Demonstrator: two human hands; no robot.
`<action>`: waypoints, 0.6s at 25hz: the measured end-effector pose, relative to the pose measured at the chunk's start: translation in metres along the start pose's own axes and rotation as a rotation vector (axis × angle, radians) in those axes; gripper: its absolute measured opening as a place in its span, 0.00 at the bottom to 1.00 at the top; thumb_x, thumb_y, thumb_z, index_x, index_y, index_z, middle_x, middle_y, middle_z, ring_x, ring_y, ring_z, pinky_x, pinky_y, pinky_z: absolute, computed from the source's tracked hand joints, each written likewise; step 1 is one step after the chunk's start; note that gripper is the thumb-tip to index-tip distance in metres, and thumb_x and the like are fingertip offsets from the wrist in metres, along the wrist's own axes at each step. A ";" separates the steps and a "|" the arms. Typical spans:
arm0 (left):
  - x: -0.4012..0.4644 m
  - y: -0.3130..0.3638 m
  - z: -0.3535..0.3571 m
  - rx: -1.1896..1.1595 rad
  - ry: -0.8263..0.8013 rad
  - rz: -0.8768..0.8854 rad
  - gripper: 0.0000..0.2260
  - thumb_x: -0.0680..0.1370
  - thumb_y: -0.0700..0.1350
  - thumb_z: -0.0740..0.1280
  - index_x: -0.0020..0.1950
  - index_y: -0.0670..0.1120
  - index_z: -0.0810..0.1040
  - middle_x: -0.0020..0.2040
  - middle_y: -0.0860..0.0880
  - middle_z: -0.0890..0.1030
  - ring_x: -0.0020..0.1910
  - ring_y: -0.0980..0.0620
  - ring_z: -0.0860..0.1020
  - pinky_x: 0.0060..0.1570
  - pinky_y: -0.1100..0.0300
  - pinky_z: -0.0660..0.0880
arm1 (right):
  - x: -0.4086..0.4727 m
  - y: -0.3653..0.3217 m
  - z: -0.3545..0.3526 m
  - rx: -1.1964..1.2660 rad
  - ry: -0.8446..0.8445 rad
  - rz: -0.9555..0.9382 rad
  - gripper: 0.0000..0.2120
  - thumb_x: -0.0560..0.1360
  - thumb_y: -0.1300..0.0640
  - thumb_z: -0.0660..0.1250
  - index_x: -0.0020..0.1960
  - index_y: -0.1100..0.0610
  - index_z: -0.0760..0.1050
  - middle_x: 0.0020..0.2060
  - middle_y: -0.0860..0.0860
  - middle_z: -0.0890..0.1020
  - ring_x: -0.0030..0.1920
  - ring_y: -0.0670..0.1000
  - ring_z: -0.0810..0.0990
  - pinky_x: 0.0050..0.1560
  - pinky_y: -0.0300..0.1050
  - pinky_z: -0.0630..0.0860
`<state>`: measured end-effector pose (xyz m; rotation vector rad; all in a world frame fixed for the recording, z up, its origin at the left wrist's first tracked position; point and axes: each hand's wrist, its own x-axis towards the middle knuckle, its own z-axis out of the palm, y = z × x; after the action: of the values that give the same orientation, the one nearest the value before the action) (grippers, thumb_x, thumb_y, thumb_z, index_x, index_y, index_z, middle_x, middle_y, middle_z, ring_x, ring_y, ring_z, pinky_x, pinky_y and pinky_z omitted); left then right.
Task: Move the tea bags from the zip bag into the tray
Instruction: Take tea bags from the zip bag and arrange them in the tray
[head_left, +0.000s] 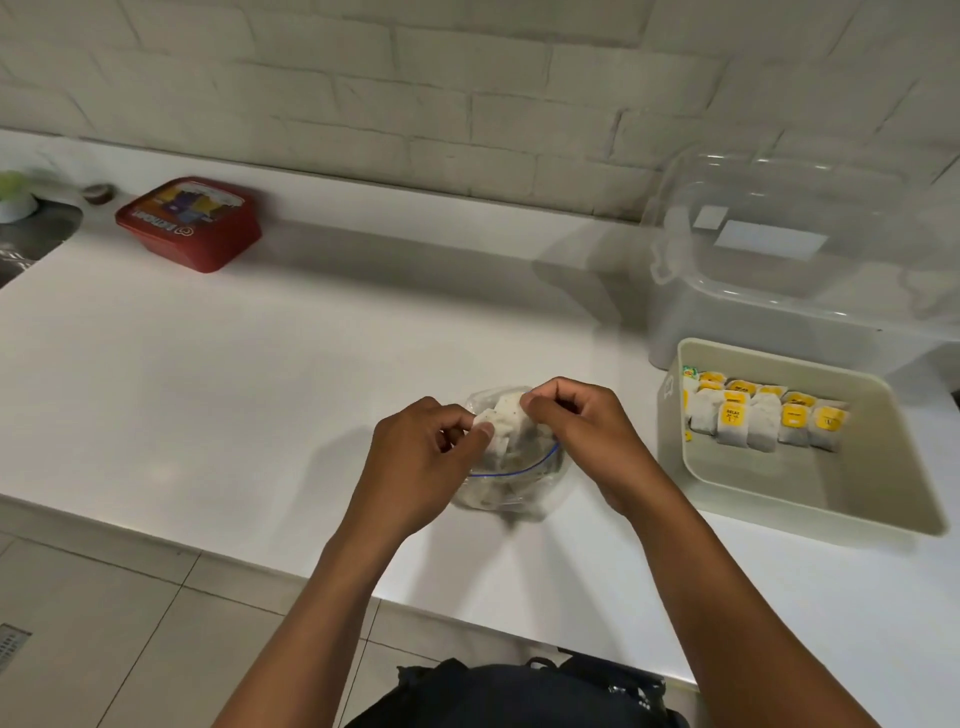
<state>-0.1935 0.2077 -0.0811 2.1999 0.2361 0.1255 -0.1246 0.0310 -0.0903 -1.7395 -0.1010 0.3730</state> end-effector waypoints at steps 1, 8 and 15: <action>0.001 0.002 0.000 -0.010 0.020 0.018 0.07 0.76 0.50 0.71 0.38 0.57 0.82 0.39 0.55 0.79 0.37 0.60 0.78 0.37 0.72 0.68 | -0.001 -0.002 -0.001 0.059 0.005 -0.006 0.07 0.77 0.59 0.68 0.44 0.62 0.81 0.38 0.57 0.82 0.37 0.46 0.78 0.41 0.37 0.74; 0.004 0.009 0.002 -0.169 0.039 0.006 0.06 0.77 0.47 0.71 0.49 0.59 0.81 0.36 0.59 0.81 0.35 0.60 0.78 0.37 0.73 0.71 | -0.002 -0.007 -0.014 0.177 0.047 -0.061 0.03 0.78 0.60 0.68 0.48 0.58 0.80 0.36 0.51 0.82 0.36 0.49 0.78 0.39 0.43 0.75; 0.011 0.025 0.010 -0.205 0.021 0.057 0.06 0.79 0.50 0.68 0.43 0.55 0.82 0.41 0.57 0.83 0.35 0.56 0.79 0.39 0.64 0.76 | -0.007 -0.002 -0.031 0.273 0.041 -0.041 0.03 0.78 0.64 0.67 0.49 0.60 0.78 0.37 0.53 0.81 0.35 0.50 0.78 0.37 0.43 0.72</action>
<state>-0.1783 0.1873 -0.0674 2.0031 0.1645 0.1956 -0.1212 0.0007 -0.0820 -1.4721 -0.0534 0.3059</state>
